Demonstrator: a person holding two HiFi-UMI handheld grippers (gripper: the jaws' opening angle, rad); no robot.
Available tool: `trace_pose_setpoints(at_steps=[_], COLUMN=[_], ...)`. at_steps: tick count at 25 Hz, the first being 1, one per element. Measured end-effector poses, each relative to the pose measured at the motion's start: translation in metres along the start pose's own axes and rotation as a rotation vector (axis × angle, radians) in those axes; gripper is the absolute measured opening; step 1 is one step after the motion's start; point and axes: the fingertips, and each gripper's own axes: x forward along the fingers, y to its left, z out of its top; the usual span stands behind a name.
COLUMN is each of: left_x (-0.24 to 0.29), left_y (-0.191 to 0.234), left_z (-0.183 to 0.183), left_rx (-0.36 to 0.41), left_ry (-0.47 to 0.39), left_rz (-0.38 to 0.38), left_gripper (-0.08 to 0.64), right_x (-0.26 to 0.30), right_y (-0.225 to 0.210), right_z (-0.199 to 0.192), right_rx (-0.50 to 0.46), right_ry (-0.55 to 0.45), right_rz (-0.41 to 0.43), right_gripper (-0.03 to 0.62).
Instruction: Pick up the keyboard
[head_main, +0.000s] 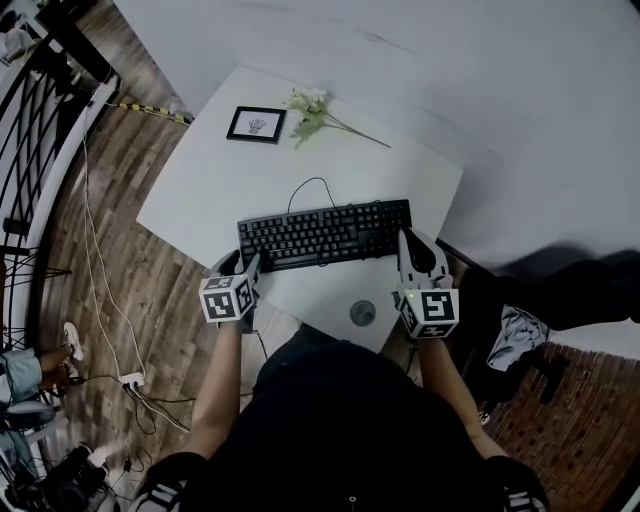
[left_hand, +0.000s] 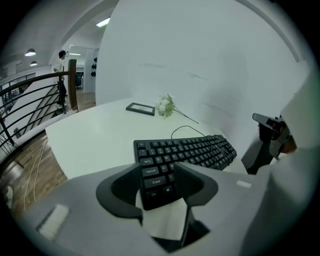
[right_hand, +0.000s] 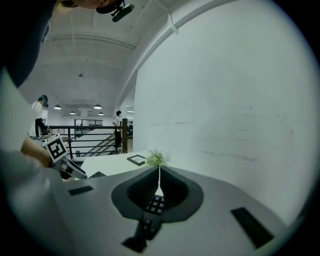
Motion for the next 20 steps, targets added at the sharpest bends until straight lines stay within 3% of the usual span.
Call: trace_pose_setpoints(at_steps=[7, 20], left_x=[0.022, 0.042], left_y=[0.009, 0.014], left_z=[-0.003, -0.008], left_rx=[-0.044, -0.166], left_ry=[0.091, 0.217], left_rz=[-0.043, -0.128], left_gripper=[0.258, 0.259], right_x=[0.009, 0.013], right_y=[0.001, -0.005], right_z=[-0.006, -0.013], right_rx=[0.0, 0.008], right_ry=[0.025, 0.051], right_rz=[-0.002, -0.038], right_gripper=[0.012, 0.014])
